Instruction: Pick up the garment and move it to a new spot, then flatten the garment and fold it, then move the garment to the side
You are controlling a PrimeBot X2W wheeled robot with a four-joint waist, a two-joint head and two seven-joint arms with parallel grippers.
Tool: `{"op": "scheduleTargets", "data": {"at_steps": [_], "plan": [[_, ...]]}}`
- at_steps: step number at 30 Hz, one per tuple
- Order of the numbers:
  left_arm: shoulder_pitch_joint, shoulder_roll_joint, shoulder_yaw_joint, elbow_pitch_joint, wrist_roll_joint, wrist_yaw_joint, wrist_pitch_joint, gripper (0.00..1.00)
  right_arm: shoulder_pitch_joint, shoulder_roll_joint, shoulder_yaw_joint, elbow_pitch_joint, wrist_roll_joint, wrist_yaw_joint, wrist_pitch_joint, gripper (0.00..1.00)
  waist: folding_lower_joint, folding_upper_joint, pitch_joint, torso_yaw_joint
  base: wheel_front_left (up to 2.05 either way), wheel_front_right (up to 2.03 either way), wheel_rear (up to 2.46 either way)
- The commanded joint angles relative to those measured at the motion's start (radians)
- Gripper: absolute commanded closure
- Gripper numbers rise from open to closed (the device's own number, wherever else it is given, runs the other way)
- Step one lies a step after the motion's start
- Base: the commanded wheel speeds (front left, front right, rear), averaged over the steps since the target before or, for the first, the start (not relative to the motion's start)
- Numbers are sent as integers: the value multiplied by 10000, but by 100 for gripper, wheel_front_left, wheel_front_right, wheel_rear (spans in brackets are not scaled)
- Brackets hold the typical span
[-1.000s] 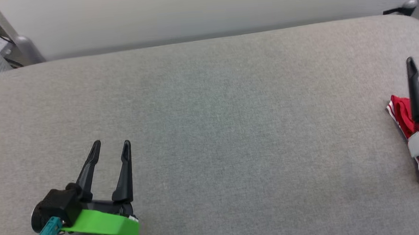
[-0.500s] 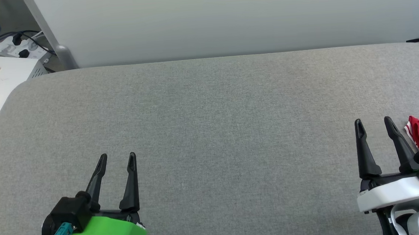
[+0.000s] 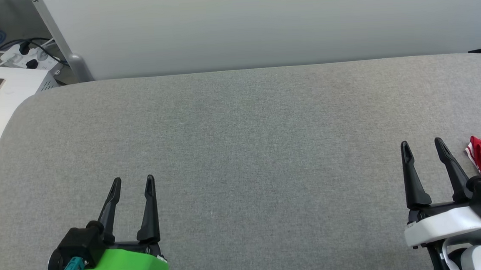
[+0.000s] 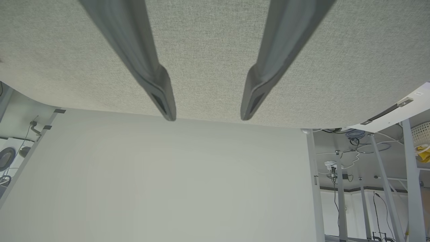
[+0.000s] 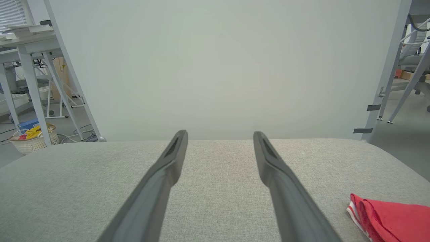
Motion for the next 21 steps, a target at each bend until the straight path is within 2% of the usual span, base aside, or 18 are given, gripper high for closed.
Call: {"op": "scheduleTargets", "data": {"at_steps": [1, 21], "plan": [[183, -37, 9, 39, 13, -28, -59, 0, 38, 24, -12, 19, -69, -9, -85, 0, 1, 0, 2, 5, 0, 0, 0], [229, -41, -112, 46, 12, -28, -59, 0, 102, 57, -146, 286, -282, -9, 215, 0, 1, 0, 51, -52, 0, 0, 0]]}}
